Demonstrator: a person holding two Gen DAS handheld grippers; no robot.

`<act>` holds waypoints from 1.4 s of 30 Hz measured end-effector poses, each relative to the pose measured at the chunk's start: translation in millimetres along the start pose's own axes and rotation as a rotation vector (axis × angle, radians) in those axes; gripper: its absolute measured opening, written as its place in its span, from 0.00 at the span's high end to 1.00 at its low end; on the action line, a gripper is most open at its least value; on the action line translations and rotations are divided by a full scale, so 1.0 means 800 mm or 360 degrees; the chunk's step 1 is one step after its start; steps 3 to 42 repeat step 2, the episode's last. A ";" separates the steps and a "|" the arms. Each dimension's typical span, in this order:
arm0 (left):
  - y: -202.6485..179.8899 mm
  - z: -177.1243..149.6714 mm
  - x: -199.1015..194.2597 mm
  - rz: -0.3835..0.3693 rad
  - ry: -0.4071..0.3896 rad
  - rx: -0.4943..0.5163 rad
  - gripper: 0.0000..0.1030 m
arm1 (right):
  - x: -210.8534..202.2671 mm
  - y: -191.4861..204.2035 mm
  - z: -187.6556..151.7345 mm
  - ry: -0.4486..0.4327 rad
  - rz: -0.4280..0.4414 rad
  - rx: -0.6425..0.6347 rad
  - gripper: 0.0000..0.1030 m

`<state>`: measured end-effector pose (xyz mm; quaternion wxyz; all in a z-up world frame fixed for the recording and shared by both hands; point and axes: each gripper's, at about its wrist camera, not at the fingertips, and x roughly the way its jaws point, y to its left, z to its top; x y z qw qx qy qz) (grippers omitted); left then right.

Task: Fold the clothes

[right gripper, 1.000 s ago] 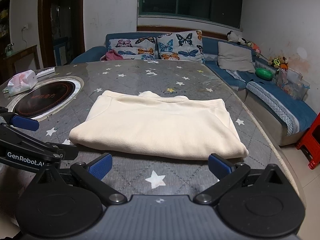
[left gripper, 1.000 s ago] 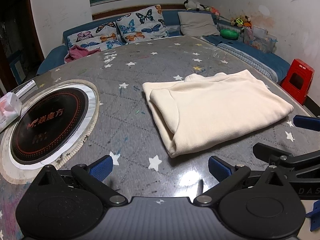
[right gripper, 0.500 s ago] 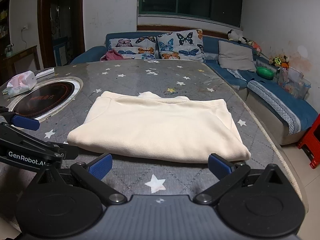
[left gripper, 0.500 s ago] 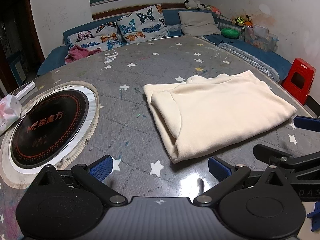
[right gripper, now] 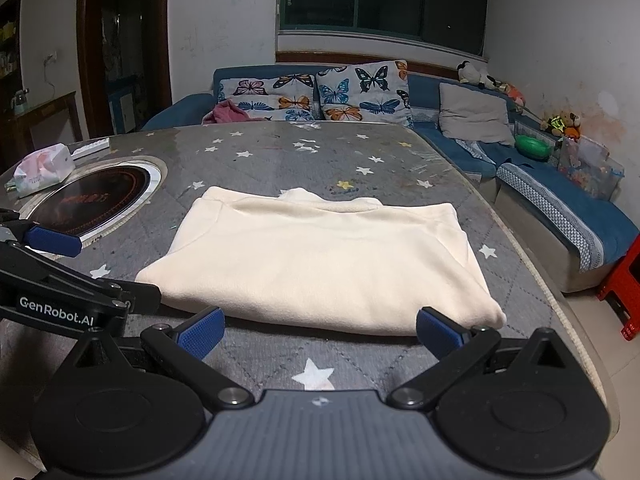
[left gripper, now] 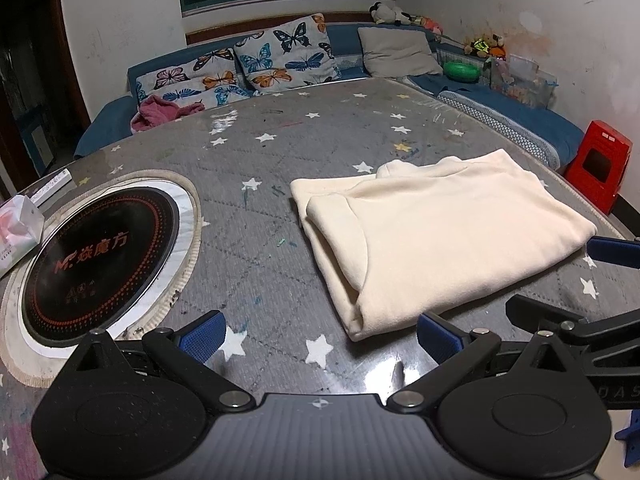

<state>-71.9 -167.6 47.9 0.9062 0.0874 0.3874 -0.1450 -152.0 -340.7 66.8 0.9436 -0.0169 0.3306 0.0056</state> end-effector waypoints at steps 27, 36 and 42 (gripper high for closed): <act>0.000 0.001 0.001 -0.0001 0.0004 0.0002 0.00 | 0.000 0.001 0.000 -0.0002 0.0000 -0.0002 0.00; 0.000 0.001 0.001 -0.0001 0.0004 0.0002 0.00 | 0.000 0.001 0.000 -0.0002 0.0000 -0.0002 0.00; 0.000 0.001 0.001 -0.0001 0.0004 0.0002 0.00 | 0.000 0.001 0.000 -0.0002 0.0000 -0.0002 0.00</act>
